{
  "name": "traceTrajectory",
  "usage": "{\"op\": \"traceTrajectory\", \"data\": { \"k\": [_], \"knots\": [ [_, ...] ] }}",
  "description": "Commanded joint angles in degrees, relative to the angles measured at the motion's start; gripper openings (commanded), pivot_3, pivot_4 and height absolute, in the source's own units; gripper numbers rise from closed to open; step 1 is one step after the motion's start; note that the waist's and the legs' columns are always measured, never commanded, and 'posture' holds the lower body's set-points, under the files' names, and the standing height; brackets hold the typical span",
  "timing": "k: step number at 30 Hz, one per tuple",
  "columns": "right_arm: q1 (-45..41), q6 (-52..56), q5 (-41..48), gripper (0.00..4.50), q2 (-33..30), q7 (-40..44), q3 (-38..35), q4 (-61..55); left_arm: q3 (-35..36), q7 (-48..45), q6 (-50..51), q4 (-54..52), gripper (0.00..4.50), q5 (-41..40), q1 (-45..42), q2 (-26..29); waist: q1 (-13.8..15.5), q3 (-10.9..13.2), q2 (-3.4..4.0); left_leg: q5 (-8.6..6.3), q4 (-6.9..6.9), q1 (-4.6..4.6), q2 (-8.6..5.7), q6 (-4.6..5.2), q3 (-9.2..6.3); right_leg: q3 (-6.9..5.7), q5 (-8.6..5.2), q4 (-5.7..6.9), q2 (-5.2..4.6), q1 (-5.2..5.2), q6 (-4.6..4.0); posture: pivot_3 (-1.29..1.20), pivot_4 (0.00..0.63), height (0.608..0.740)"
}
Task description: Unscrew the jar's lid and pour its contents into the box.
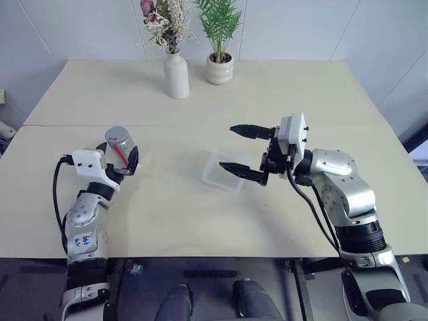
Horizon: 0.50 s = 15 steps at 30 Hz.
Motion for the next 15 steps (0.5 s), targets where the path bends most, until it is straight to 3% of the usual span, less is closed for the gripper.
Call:
{"op": "traceTrajectory", "data": {
  "k": [1, 10, 15],
  "knots": [
    [0.34, 0.26, 0.98, 4.5, 0.22, -1.17, -1.15, -3.21, -0.59, 0.73, -2.13, 1.93, 4.48, 0.88, -2.28, 0.66, -0.06, 0.0, 0.0, 0.0, -0.01, 0.0, 0.0, 0.0, -0.02, 0.0, 0.0, 0.0, 0.0, 0.0, 0.0, 0.0, 0.15, 0.74],
    [1.91, 1.14, 1.05, 4.5, 0.33, -2.96, -1.11, -5.39, -1.28, 1.21, -4.24, 7.16, 4.48, 1.5, -5.77, 1.04, -0.06, 0.0, 0.0, 0.0, -0.04, -0.03, 0.0, -0.01, -0.04, 0.01, 0.0, -0.02, -0.04, -0.07, 0.0, 0.0, 0.15, 0.74],
    [2.69, 1.4, 1.18, 4.5, 0.58, -3.77, -0.93, -6.16, -1.23, 1.59, -4.34, 7.45, 2.97, 1.73, -5.54, 1.54, -0.05, 0.0, 0.0, 0.0, -0.02, -0.04, -0.01, -0.01, -0.04, 0.01, 0.0, 0.0, -0.04, -0.06, 0.0, 0.0, 0.15, 0.74]
  ]
}}
